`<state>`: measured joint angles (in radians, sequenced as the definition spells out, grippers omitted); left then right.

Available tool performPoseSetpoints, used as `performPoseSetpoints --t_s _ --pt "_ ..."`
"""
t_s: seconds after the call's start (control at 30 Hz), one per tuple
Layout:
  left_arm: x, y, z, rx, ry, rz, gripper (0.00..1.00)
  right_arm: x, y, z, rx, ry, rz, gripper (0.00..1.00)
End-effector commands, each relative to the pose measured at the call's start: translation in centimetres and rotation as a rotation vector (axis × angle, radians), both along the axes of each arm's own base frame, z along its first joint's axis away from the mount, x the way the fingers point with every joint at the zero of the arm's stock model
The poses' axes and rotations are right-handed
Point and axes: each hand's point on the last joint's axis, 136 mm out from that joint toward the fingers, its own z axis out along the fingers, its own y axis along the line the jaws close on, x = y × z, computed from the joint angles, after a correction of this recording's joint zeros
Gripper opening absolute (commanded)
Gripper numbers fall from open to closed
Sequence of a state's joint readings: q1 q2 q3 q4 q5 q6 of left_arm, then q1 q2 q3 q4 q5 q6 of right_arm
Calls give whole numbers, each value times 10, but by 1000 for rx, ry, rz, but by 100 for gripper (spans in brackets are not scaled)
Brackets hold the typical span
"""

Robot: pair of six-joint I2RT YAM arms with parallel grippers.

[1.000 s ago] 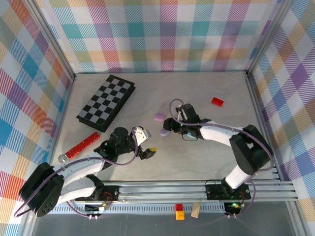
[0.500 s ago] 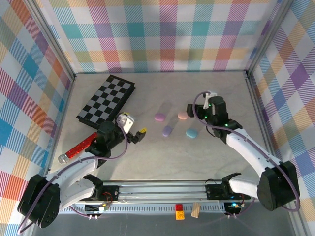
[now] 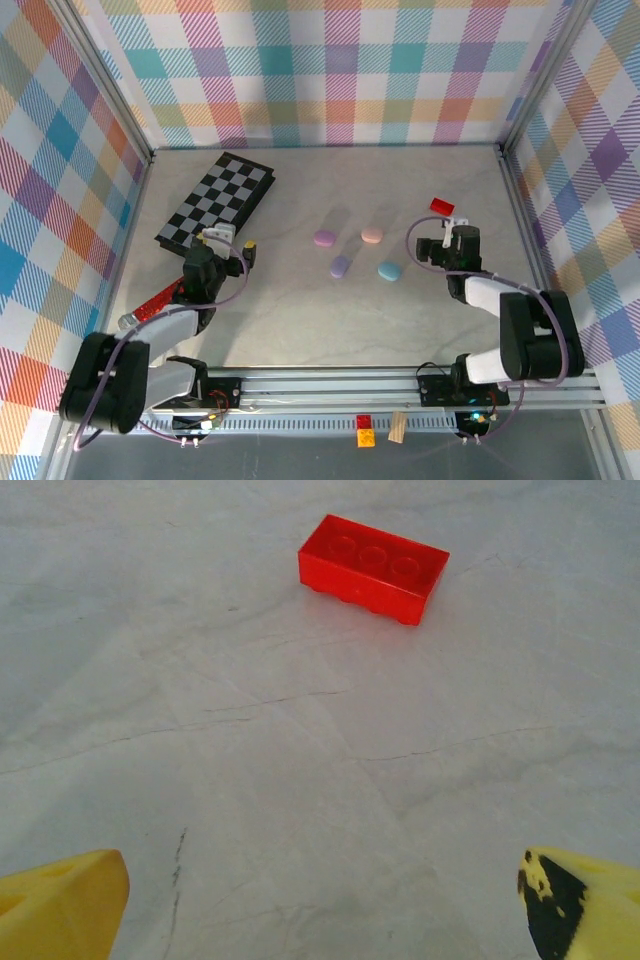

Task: Insert wireless bluetooth earbuds into charging case

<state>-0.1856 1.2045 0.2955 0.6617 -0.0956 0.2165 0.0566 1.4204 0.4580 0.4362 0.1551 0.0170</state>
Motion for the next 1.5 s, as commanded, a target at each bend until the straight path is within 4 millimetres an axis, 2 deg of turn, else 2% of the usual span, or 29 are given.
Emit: performPoseSetpoints --t_s 0.0,0.07,0.33,0.43,1.47 --pt "15 6 10 -96 -73 31 100 30 11 31 45 -159 76 99" --pt "22 8 0 -112 -55 34 100 36 11 30 74 -176 90 99" --pt "42 15 -35 -139 50 52 100 27 12 25 105 -221 122 99" --pt "48 32 -43 -176 77 135 100 27 12 25 105 -221 121 99" --pt "50 32 -43 -160 78 149 100 27 11 25 103 -221 120 99"
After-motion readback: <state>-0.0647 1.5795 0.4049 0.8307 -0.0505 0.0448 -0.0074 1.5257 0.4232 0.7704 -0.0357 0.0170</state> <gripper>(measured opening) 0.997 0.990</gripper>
